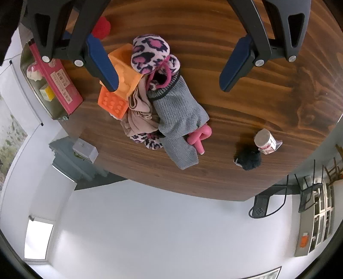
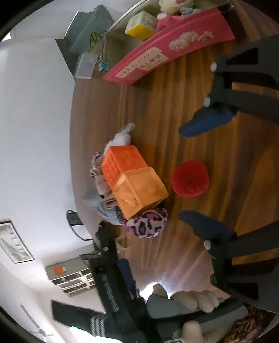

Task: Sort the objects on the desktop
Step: 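Reach the right tool to the red fuzzy ball and grasp it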

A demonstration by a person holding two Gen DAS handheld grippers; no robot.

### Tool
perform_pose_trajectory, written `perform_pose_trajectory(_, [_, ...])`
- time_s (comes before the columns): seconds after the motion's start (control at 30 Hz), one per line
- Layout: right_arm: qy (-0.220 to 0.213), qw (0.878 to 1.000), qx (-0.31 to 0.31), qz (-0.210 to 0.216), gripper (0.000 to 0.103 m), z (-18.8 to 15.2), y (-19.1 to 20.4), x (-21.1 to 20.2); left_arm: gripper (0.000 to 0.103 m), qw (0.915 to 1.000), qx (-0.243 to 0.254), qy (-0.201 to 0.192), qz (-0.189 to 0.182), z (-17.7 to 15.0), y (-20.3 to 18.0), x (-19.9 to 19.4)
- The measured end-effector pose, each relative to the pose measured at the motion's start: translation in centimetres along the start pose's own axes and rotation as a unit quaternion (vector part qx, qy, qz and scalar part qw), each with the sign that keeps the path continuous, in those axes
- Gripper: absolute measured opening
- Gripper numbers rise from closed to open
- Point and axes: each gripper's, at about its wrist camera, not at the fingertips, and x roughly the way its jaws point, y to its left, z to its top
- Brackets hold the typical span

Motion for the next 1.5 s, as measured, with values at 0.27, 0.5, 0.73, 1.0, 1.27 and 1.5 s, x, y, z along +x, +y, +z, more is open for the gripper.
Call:
perform_pose_trajectory(0.27, [0.018,1.000,0.001,0.010,0.041,0.0,0.0,0.9,0.096,1.0000,0.001,0.000,-0.001,0.0,-0.1,0.0])
perform_pose_trajectory(0.5, [-0.013,0.999,0.031,-0.017,0.041,0.1,-1.4,-0.1,0.096,0.9995,0.031,0.010,-0.001,-0.7,-1.3,0.5])
perform_pose_trajectory(0.73, [-0.030,0.998,0.042,-0.034,0.041,0.3,-2.2,-0.6,0.095,0.9964,0.083,0.015,0.006,-2.3,-3.3,0.6])
perform_pose_trajectory(1.0, [-0.026,0.997,0.058,-0.032,0.041,0.4,-3.0,-0.4,0.087,0.9978,0.039,0.053,0.000,-2.6,-1.0,2.0])
perform_pose_trajectory(1.27, [-0.027,0.997,0.060,-0.027,0.041,0.3,-3.1,-0.6,0.055,0.9949,0.045,0.089,-0.011,-3.0,-1.6,3.8])
perform_pose_trajectory(1.5, [-0.033,0.997,0.058,-0.030,0.041,0.3,-3.0,-0.7,0.045,0.9950,0.047,0.086,-0.021,-3.1,-1.7,3.4])
